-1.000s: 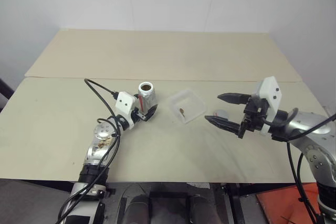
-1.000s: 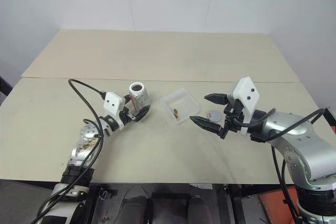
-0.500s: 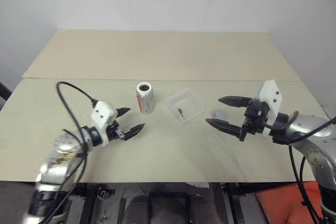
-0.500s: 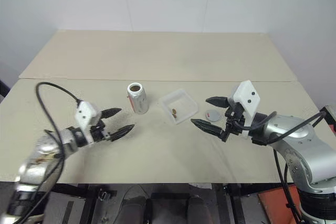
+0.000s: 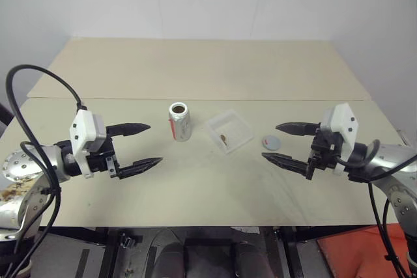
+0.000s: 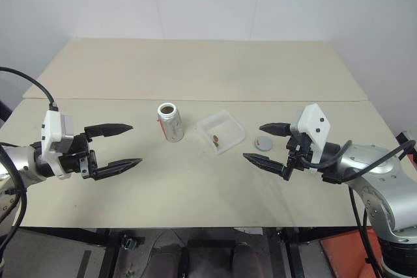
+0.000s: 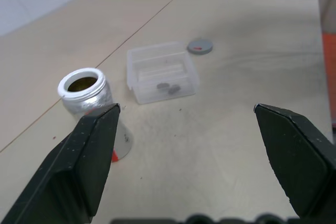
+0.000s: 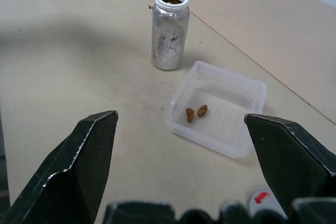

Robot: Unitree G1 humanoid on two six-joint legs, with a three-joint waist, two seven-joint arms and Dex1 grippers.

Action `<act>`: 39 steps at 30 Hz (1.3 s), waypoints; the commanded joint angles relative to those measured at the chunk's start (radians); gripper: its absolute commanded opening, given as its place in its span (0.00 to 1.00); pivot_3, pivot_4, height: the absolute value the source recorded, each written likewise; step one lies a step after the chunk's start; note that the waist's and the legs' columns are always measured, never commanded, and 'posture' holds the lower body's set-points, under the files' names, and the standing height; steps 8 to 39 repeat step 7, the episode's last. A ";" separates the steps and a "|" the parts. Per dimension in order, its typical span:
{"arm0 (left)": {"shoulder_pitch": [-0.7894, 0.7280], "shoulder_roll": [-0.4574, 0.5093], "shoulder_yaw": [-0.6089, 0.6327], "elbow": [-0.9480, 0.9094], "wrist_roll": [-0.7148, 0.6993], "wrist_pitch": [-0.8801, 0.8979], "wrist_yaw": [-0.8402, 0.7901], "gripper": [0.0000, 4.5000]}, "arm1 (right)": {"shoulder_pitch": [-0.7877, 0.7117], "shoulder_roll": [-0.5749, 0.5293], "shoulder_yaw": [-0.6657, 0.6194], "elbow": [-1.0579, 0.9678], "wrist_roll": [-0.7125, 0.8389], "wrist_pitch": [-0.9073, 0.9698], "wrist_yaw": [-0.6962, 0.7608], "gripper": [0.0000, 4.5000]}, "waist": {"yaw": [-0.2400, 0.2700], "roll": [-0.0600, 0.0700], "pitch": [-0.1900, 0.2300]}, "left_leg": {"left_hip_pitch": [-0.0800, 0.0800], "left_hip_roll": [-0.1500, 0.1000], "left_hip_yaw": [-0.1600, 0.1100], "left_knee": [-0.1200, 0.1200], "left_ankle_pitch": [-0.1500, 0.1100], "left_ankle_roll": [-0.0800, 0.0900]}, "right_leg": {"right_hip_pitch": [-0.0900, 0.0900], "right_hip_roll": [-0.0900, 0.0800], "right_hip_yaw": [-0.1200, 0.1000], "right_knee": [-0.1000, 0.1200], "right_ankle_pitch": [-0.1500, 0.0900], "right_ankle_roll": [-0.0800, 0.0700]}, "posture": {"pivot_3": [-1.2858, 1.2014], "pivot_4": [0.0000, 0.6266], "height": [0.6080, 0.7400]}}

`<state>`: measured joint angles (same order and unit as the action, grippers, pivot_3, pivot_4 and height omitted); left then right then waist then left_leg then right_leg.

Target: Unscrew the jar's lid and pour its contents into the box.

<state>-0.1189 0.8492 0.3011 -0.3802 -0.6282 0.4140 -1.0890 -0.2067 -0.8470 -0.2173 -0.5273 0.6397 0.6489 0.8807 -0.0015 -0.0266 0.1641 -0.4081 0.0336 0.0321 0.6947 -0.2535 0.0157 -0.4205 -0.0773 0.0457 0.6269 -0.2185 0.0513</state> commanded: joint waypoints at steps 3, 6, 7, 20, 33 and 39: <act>-0.041 -0.030 -0.024 -0.023 -0.005 -0.021 0.031 0.99 | 0.007 -0.023 -0.029 -0.028 0.000 -0.037 0.017 1.00 | 0.001 0.000 0.000 | 0.000 0.000 0.000 0.000 0.000 0.000 | 0.000 0.000 0.000 0.000 0.000 0.000 | 0.52 0.24 1.00; -0.046 -0.032 -0.026 0.000 0.001 -0.033 0.023 0.99 | -0.007 -0.012 -0.004 -0.033 -0.011 -0.031 -0.005 1.00 | 0.001 0.000 0.000 | 0.000 0.000 0.000 0.000 0.000 0.000 | 0.000 0.000 0.000 0.000 0.000 0.000 | 0.52 0.24 1.00; -0.048 -0.029 -0.025 0.005 0.001 -0.034 0.019 0.99 | -0.018 -0.004 0.001 -0.034 -0.005 -0.022 -0.015 1.00 | 0.001 0.000 0.000 | 0.000 0.000 0.000 0.000 0.000 0.000 | 0.000 0.000 0.000 0.000 0.000 0.000 | 0.52 0.24 1.00; -0.048 -0.029 -0.025 0.005 0.001 -0.034 0.019 0.99 | -0.018 -0.004 0.001 -0.034 -0.005 -0.022 -0.015 1.00 | 0.001 0.000 0.000 | 0.000 0.000 0.000 0.000 0.000 0.000 | 0.000 0.000 0.000 0.000 0.000 0.000 | 0.52 0.24 1.00; -0.048 -0.029 -0.025 0.005 0.001 -0.034 0.019 0.99 | -0.018 -0.004 0.001 -0.034 -0.005 -0.022 -0.015 1.00 | 0.001 0.000 0.000 | 0.000 0.000 0.000 0.000 0.000 0.000 | 0.000 0.000 0.000 0.000 0.000 0.000 | 0.52 0.24 1.00; -0.048 -0.029 -0.025 0.005 0.001 -0.034 0.019 0.99 | -0.018 -0.004 0.001 -0.034 -0.005 -0.022 -0.015 1.00 | 0.001 0.000 0.000 | 0.000 0.000 0.000 0.000 0.000 0.000 | 0.000 0.000 0.000 0.000 0.000 0.000 | 0.52 0.24 1.00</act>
